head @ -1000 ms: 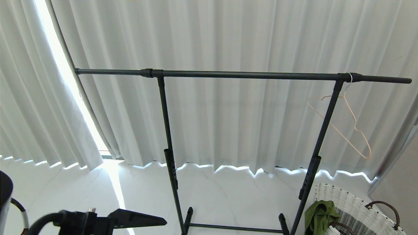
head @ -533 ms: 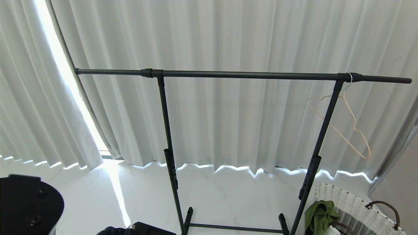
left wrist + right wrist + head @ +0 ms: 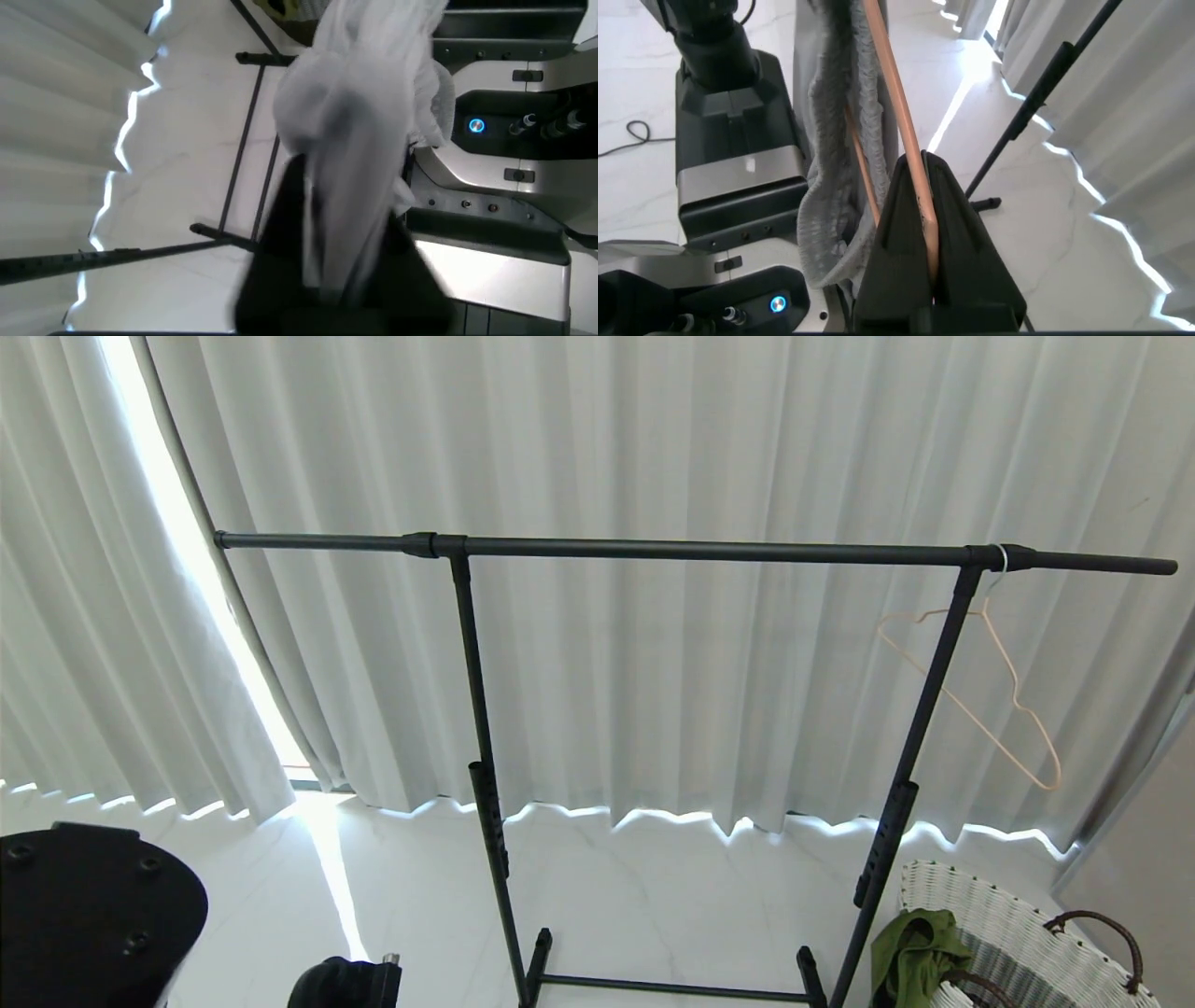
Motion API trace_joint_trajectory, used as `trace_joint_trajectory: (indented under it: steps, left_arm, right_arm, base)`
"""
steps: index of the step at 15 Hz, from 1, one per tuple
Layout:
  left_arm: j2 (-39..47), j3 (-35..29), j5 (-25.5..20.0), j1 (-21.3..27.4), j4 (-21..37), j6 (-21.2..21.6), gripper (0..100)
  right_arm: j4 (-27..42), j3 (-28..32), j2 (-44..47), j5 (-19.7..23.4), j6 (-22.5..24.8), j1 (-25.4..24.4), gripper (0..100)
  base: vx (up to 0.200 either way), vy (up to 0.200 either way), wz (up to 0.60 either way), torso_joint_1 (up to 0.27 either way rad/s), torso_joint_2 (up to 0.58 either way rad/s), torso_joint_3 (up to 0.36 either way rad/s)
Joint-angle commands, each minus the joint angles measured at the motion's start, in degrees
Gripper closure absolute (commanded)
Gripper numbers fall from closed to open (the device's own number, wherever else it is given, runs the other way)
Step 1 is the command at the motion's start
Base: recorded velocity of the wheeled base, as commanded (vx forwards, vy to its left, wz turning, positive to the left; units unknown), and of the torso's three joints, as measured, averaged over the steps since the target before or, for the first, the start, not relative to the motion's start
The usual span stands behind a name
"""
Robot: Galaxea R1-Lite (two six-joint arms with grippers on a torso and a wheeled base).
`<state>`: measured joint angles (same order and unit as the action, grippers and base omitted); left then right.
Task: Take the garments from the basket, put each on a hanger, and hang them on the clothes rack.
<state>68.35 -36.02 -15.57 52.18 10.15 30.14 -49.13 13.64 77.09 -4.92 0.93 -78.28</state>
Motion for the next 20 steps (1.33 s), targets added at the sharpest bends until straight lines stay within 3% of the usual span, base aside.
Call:
trace_joint_trajectory:
  steps: [1,4,5,9,11,13,16,18,20]
  left_arm:
    - [0.03,0.08,0.01,-0.06,-0.05,0.01,100]
    - [-0.33,0.25,0.01,-0.23,-0.05,0.01,100]
    - [-0.41,0.25,0.01,-0.50,-0.05,0.01,100]
    - [-1.29,1.04,0.19,-0.94,-0.05,0.01,100]
    - [-3.05,3.24,1.07,-2.52,-0.05,0.19,100]
    - [-5.42,5.70,4.58,-4.71,-0.14,0.10,100]
    - [-5.69,4.56,11.61,-12.54,-0.14,-0.43,100]
    - [-5.51,2.54,13.37,-15.26,-0.14,-4.38,100]
    - [-5.16,-4.23,17.24,-15.53,-0.14,-13.79,100]
  right_arm:
    - [-0.09,0.07,-0.01,0.00,0.04,-0.03,100]
    - [0.00,0.07,-0.28,-0.08,0.04,-0.03,100]
    - [0.00,-0.02,-0.36,-0.08,0.13,-0.03,0]
    - [0.00,0.07,-0.89,-0.70,0.57,0.58,0]
    - [0.00,0.68,-1.24,-3.42,0.48,1.64,0]
    - [0.00,0.86,-1.77,-3.69,0.57,2.87,0]
    - [0.00,1.65,-1.24,-3.69,0.48,3.57,0]
    - [0.00,2.27,-0.36,-3.60,0.22,4.89,0]
    - [0.00,4.55,2.18,-3.51,-2.33,7.35,0]
  base:
    - [0.000,0.000,0.00,0.000,0.00,0.000]
    - [0.000,0.000,0.00,0.000,0.00,0.000]
    - [0.000,0.000,0.00,0.000,0.00,0.000]
    - [0.000,0.000,0.00,0.000,0.00,0.000]
    - [0.000,0.000,0.00,0.000,0.00,0.000]
    - [0.000,0.000,0.00,0.000,0.00,0.000]
    - [0.000,0.000,0.00,0.000,0.00,0.000]
    - [0.000,0.000,0.00,0.000,0.00,0.000]
    - [0.000,0.000,0.00,0.000,0.00,0.000]
